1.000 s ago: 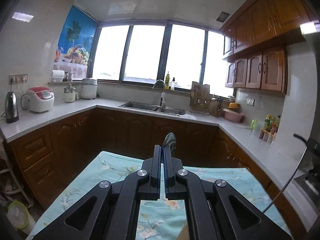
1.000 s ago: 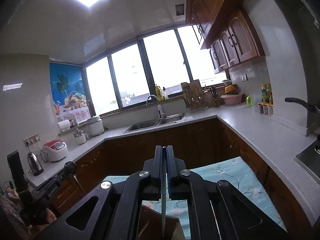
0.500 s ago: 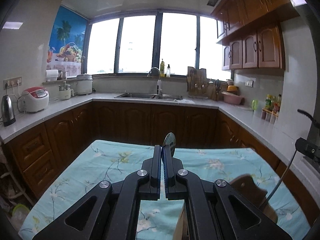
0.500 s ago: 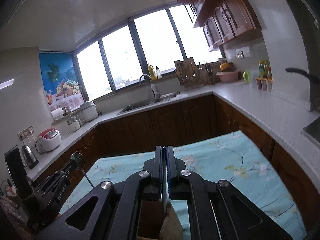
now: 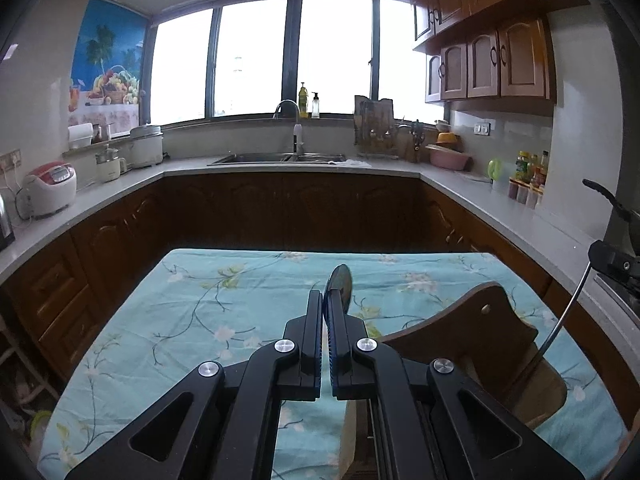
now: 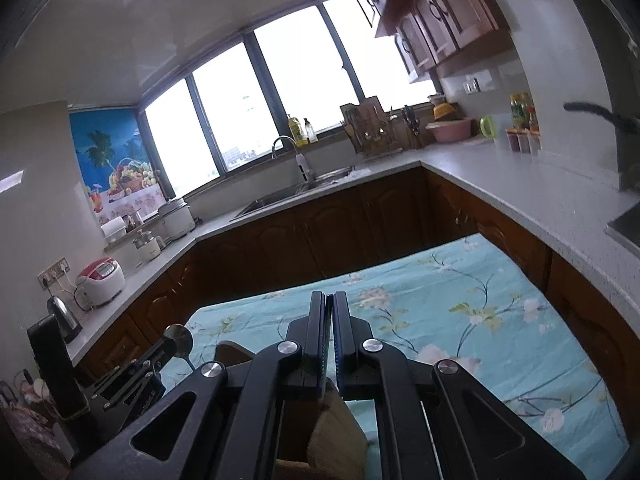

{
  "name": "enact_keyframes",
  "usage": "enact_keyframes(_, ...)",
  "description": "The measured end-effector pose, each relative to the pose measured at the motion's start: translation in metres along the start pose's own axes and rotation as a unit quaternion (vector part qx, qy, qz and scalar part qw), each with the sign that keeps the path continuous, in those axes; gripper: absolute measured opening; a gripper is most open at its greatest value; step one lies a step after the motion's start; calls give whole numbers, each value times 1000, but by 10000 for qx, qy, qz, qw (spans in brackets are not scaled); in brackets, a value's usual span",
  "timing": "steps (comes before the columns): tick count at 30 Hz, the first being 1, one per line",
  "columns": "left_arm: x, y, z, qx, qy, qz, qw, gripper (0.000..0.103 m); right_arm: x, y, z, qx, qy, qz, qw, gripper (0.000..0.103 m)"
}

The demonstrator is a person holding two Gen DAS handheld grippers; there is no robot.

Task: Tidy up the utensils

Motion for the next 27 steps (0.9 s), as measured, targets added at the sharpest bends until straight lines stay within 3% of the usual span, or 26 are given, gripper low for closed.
enact_keyframes(13,19,-17,0,-173,-127,-143,9997,7,-3,0,1,-37,-150,-88,9998,9)
enact_keyframes(16,22,-20,0,-222,-143,-205,9994,24,-3,0,1,-30,-184,-67,9998,10)
enact_keyframes(18,23,-22,0,-246,-133,-230,9993,28,-3,0,1,-59,-203,-79,9997,18)
enact_keyframes(20,22,-22,1,-249,-151,-220,9993,29,-2,0,0,-53,-216,-68,9997,44)
enact_keyframes(22,20,-22,-1,-250,-141,-233,9993,32,-2,0,-1,-79,-179,-77,9998,47)
enact_keyframes(24,20,-23,-4,-240,-118,-250,9993,43,-2,0,-3,-47,-180,-40,9998,47)
enact_keyframes(27,19,-23,-10,-249,-65,-266,9993,49,-2,1,-6,-21,-171,-3,9999,56)
Point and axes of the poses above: each gripper's, at about its wrist camera, not at the fingertips, and z roughly the way its jaws point, y to its right, x to its top, the point moved 2 cm from there along z, roughly the way its jaws point, and after that the axes turned 11 degrees about -x, right-handed, at the moved point
